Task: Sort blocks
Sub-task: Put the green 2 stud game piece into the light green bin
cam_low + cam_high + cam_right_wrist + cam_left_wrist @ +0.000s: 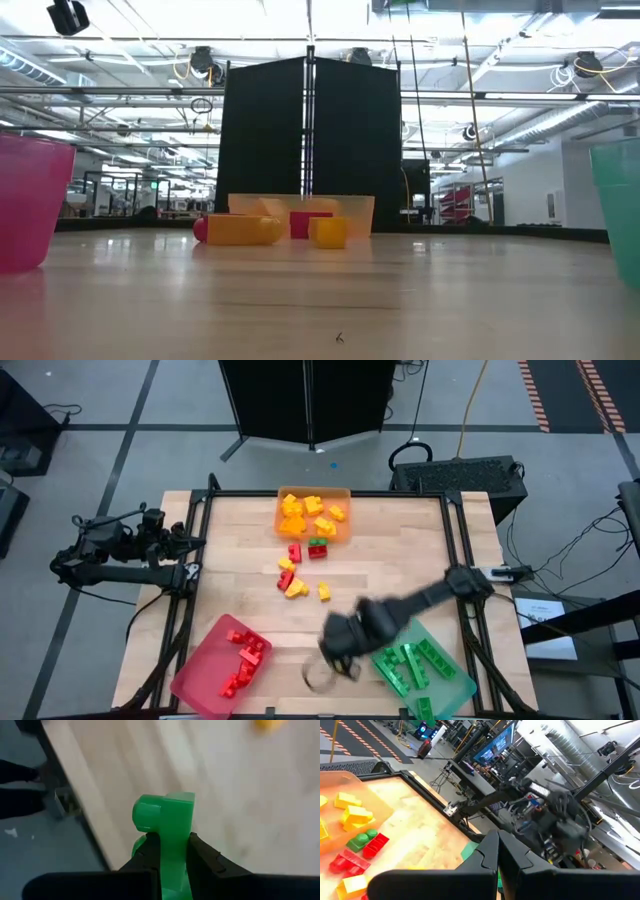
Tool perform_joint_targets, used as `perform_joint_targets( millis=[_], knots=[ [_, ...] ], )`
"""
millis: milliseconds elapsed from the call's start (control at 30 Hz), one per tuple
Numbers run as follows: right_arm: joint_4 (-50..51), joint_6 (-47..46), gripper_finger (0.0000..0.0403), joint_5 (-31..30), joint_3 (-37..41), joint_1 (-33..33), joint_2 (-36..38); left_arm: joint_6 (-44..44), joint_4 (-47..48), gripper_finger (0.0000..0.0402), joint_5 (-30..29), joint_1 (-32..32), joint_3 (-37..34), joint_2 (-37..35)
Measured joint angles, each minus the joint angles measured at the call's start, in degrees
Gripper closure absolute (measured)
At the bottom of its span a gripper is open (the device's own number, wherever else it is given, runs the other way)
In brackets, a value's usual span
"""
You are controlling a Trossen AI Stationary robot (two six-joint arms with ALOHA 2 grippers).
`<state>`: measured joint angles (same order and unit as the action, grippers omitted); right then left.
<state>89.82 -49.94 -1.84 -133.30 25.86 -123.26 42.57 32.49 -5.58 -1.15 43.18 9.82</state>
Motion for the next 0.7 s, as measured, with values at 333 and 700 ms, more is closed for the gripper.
perform_joint_targets(
  millis=[333,700],
  knots=[
    [0.3,-29.4,0.0361,4.7,14.3,10.9,0.7,0.0,0.0,0.0398,0.2,0.0,0.0,0.0],
    [-7.2,-52.4,0.0361,8.2,40.1,14.6,18.0,0.0,0.0,0.0398,0.2,0.0,0.0,0.0]
  ],
)
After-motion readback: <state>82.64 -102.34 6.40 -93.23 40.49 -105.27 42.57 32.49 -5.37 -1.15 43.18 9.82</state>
